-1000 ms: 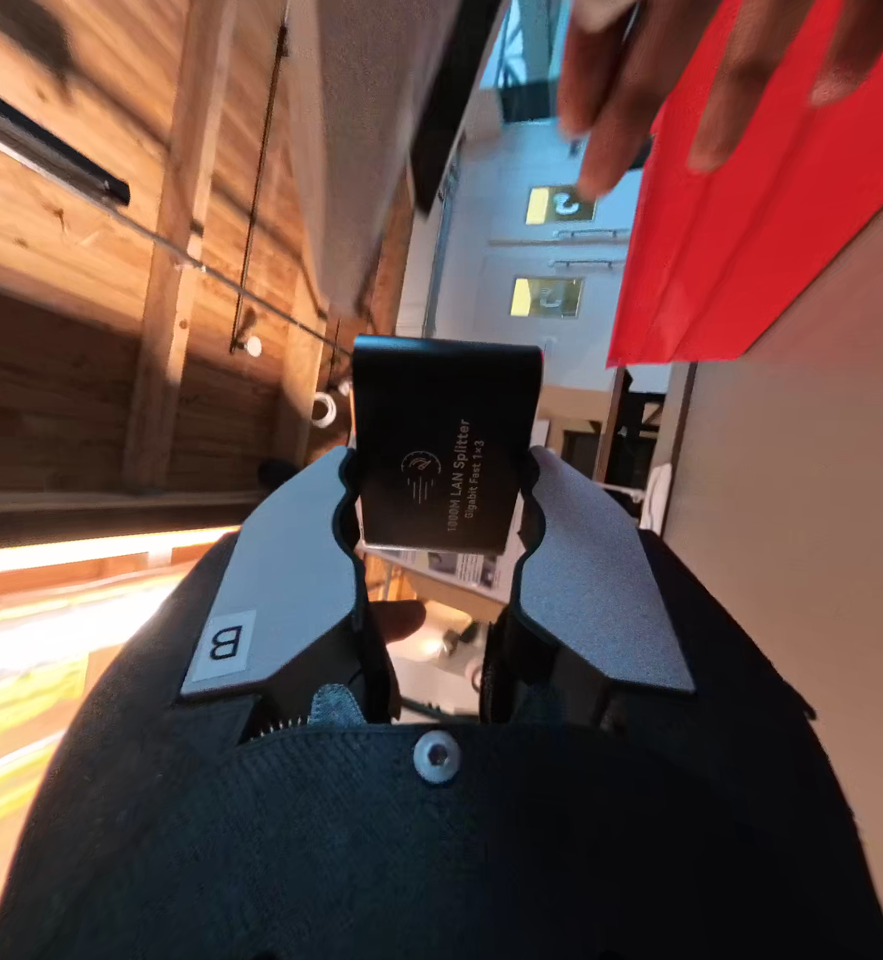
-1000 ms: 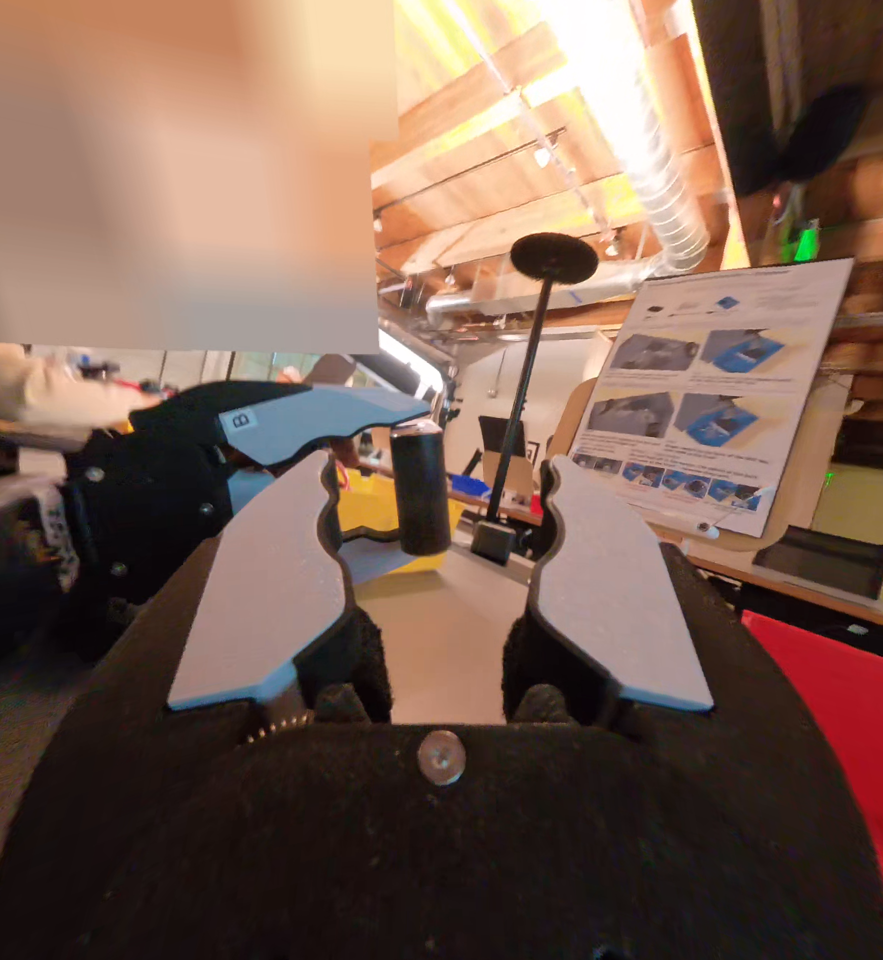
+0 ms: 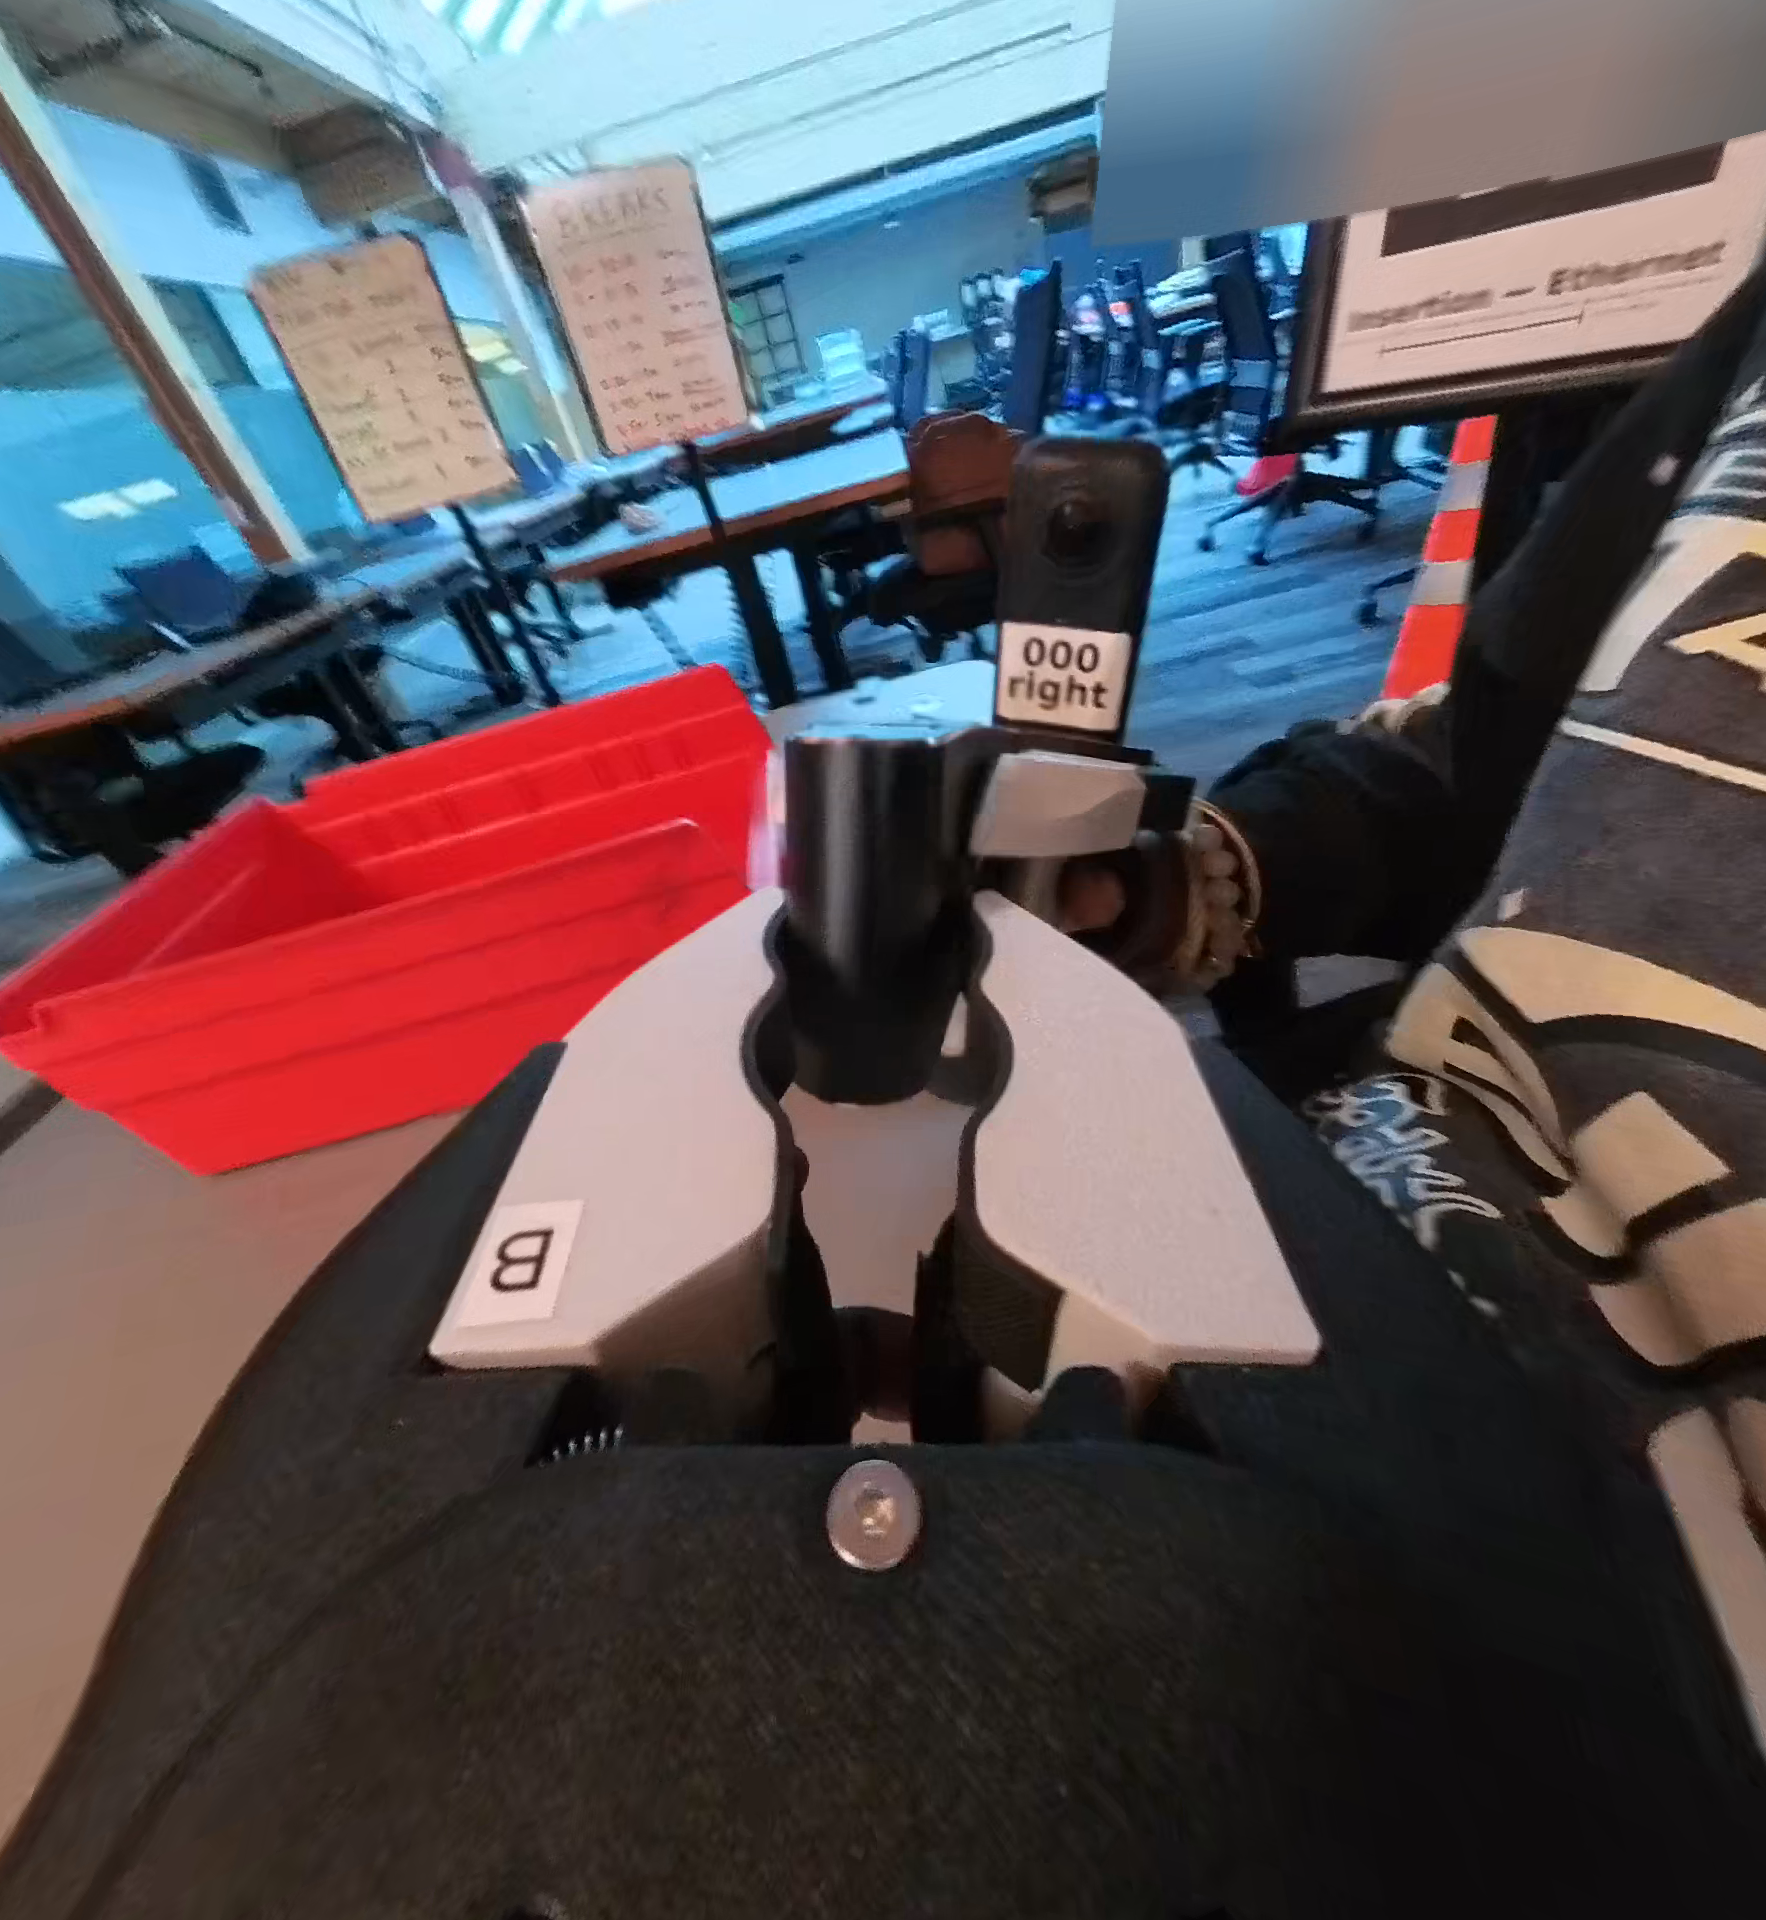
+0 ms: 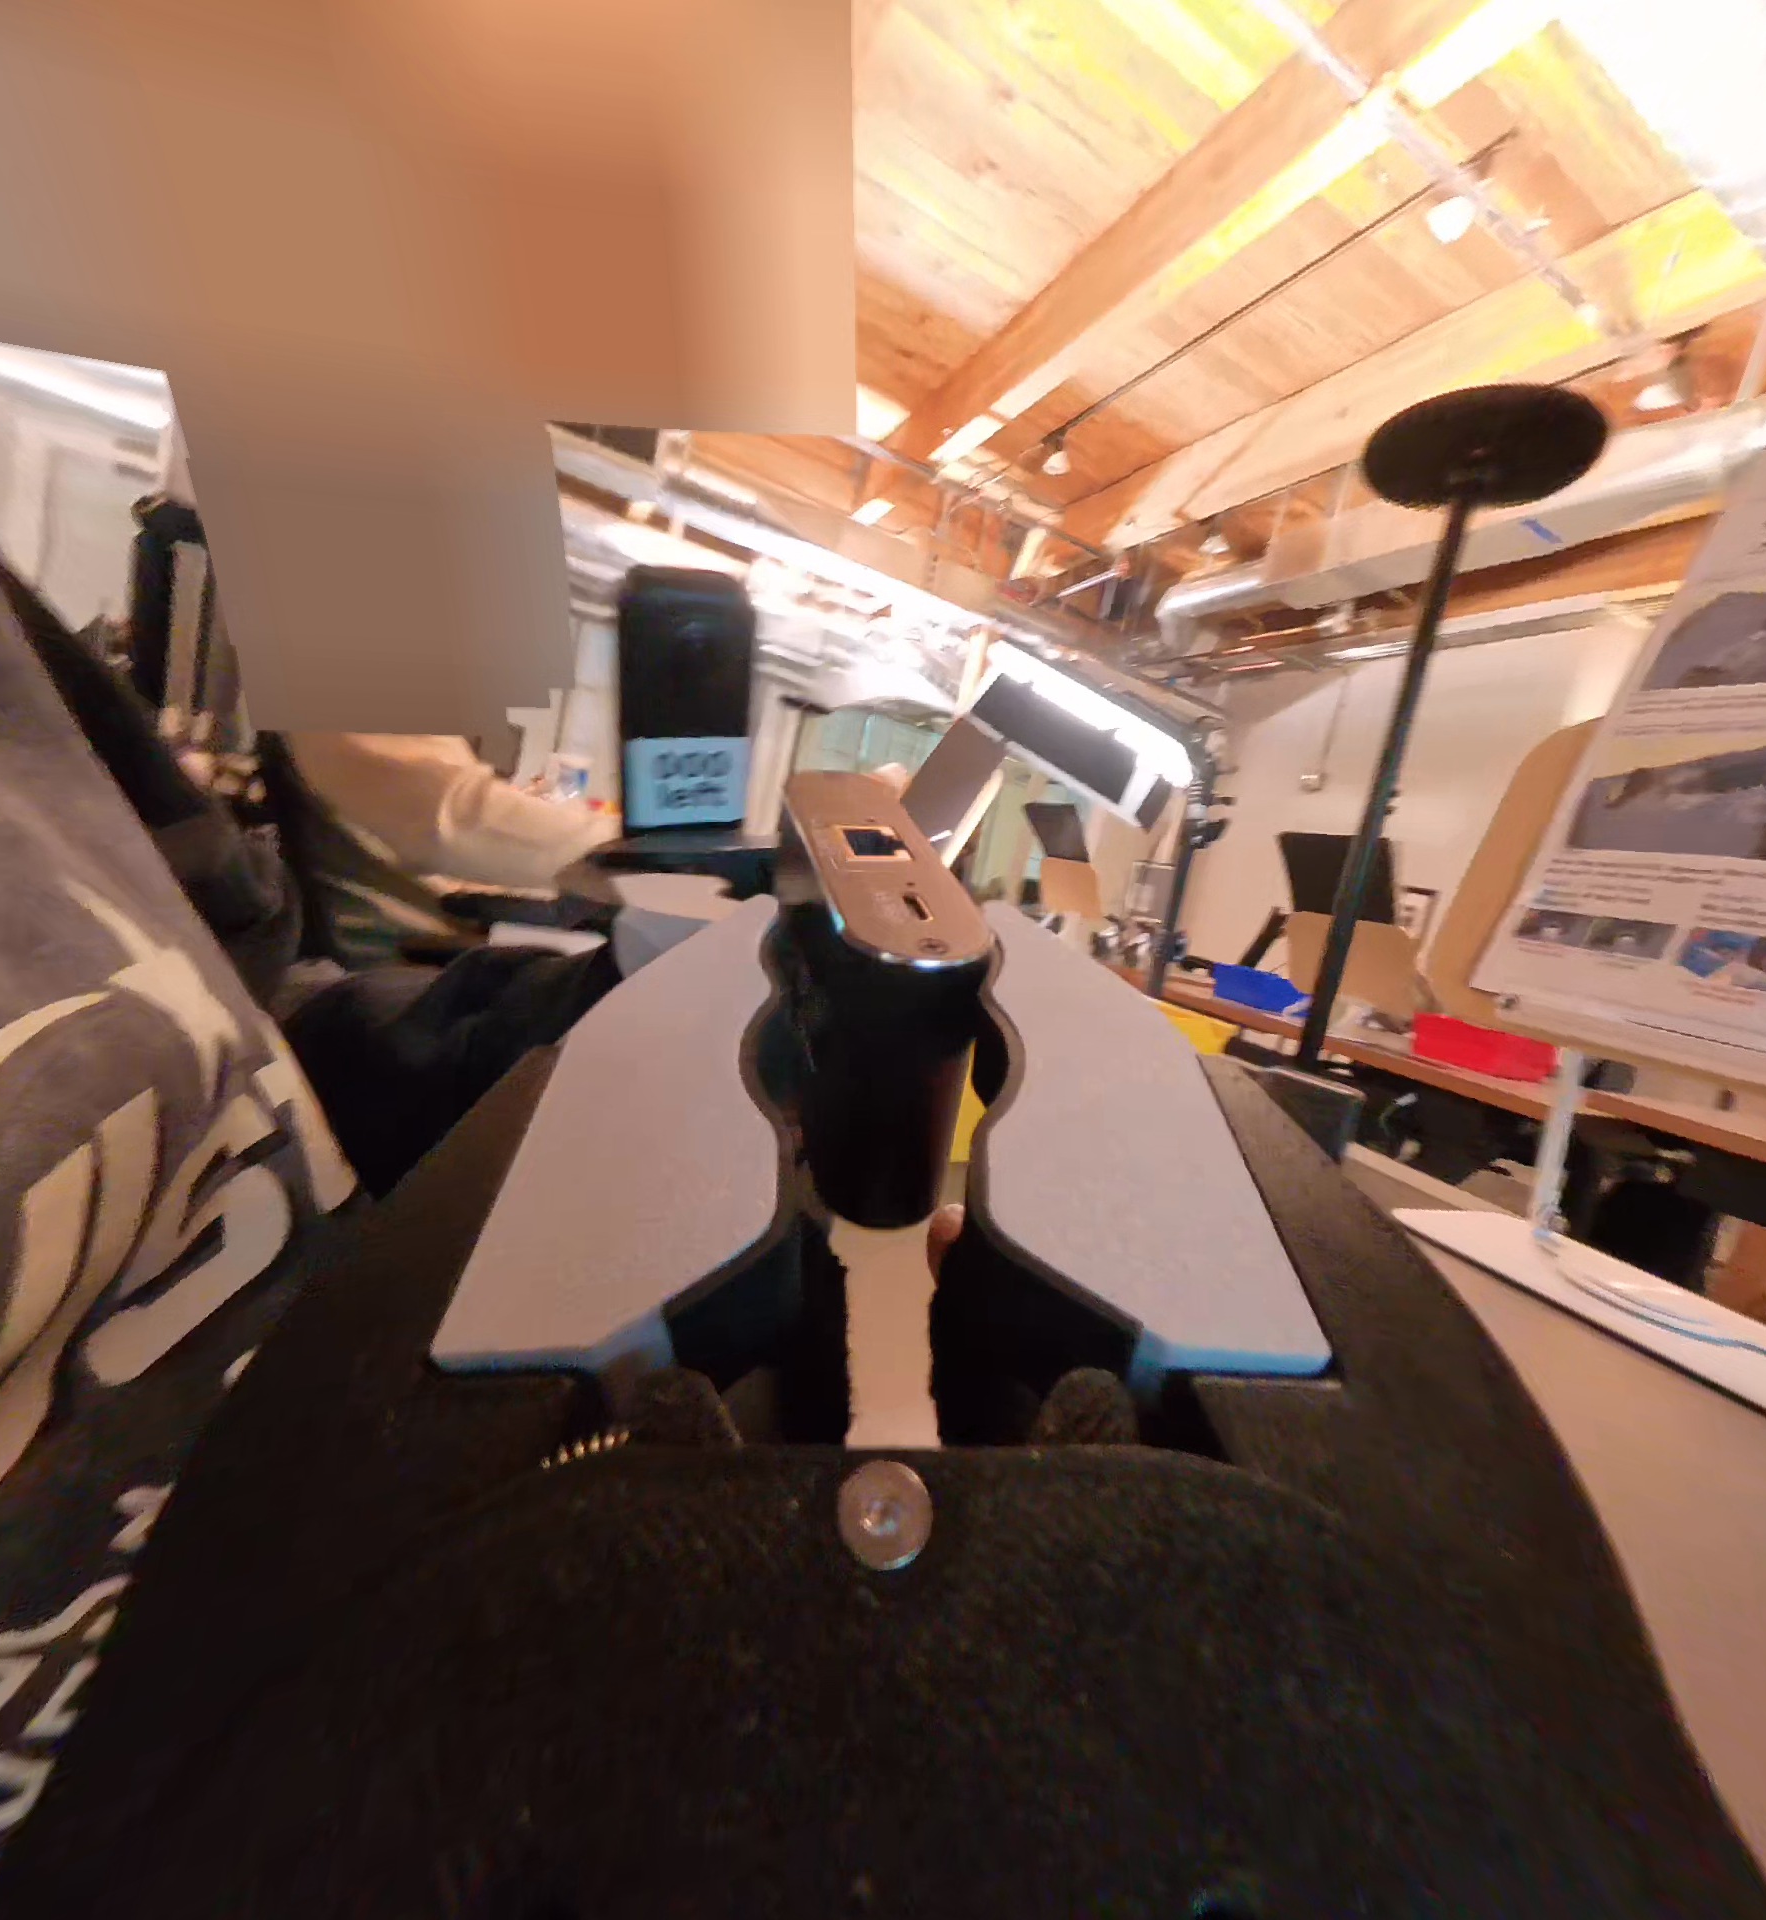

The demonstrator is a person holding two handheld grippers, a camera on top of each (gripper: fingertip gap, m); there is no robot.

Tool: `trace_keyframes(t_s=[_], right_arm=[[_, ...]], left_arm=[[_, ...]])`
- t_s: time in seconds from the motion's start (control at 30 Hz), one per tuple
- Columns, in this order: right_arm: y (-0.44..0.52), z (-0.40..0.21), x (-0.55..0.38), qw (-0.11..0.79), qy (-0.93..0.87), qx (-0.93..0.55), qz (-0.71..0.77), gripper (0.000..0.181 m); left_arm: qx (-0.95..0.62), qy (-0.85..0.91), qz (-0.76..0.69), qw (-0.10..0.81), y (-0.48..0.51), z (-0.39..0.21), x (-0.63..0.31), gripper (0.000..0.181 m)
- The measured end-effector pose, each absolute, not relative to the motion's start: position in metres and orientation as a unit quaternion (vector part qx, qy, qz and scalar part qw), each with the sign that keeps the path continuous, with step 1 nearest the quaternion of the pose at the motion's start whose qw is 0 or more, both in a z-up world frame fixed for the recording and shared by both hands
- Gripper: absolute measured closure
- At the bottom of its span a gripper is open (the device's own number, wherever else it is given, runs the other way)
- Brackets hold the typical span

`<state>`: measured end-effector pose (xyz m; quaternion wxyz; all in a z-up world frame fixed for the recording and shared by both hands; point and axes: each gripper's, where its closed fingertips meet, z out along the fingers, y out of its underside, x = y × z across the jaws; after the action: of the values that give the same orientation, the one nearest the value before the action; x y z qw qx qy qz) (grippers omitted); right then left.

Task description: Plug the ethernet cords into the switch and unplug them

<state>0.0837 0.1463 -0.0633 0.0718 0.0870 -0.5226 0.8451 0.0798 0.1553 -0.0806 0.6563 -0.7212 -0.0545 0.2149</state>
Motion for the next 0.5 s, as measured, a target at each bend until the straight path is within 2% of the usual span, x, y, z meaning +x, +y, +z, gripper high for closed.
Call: trace_keyframes(t_s=[0.1, 0.17, 0.23, 0.3, 0.33, 0.5], right_arm=[[0.155, -0.054, 0.060, 0.097, -0.492, 0.023, 0.865, 0.137], [0.156, -0.052, 0.050, 0.093, -0.487, -0.015, 0.868, 0.115], [0.148, -0.057, 0.046, 0.078, -0.504, -0.041, 0.859, 0.091], [0.140, -0.060, 0.047, 0.065, -0.518, -0.057, 0.851, 0.077], [0.138, -0.059, 0.047, 0.066, -0.518, -0.063, 0.850, 0.075], [0.131, -0.063, 0.050, 0.088, -0.558, -0.060, 0.823, 0.080]], left_arm=[[-0.671, -0.066, 0.371, 0.639, 0.145, -0.063, 0.064, 0.157], [-0.630, -0.085, 0.506, 0.583, 0.129, -0.054, 0.050, 0.157], [-0.607, -0.081, 0.620, 0.490, 0.118, -0.052, 0.040, 0.157], [-0.593, -0.032, 0.703, 0.392, 0.119, -0.056, 0.039, 0.157], [-0.594, -0.016, 0.716, 0.367, 0.123, -0.061, 0.039, 0.157], [-0.601, 0.007, 0.714, 0.358, 0.137, -0.070, 0.042, 0.157]])
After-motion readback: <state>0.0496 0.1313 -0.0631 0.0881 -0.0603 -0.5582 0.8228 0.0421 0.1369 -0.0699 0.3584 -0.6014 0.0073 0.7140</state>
